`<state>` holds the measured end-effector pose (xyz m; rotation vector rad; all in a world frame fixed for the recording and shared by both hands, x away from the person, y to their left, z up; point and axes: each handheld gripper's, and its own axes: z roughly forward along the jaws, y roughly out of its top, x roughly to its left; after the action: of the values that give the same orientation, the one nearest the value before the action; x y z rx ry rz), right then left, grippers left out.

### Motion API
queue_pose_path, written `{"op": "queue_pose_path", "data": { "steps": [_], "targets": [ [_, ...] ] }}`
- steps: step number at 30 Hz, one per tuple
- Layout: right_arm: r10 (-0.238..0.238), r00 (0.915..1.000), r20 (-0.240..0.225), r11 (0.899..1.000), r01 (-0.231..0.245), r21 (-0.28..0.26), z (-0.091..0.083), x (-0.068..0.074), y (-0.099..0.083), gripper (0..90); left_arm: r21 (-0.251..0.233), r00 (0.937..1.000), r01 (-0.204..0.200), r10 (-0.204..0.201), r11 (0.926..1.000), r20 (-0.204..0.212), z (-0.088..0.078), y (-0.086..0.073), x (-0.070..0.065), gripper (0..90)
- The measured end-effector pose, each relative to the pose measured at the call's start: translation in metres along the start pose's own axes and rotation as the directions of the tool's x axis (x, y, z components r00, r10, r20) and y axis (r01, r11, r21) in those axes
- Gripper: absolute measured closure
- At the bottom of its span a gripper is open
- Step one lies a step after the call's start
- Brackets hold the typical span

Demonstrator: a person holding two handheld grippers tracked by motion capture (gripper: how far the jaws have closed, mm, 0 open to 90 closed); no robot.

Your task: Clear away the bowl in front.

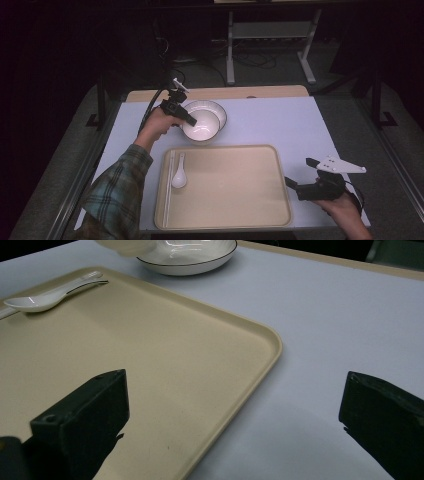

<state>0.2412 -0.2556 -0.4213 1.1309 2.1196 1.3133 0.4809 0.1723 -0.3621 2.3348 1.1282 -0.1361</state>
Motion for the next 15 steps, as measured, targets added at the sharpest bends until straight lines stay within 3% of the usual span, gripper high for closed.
{"op": "queue_pose_path", "data": {
  "steps": [7, 15],
  "targets": [
    [-0.002, 1.0, -0.002, 1.0, 0.002, 0.001, 0.0, 0.0, 0.0, 0.0, 0.025, 0.9991, -0.039, 0.038, 0.9989, 0.02, 0.001, -0.014, -0.014, 81.7],
    [-0.003, 1.0, -0.001, 1.0, 0.003, 0.0, 0.0, 0.001, 0.001, 0.0, 0.033, 0.9982, -0.048, 0.047, 0.9983, 0.037, 0.005, -0.034, -0.019, 81.7]
  ]
}}
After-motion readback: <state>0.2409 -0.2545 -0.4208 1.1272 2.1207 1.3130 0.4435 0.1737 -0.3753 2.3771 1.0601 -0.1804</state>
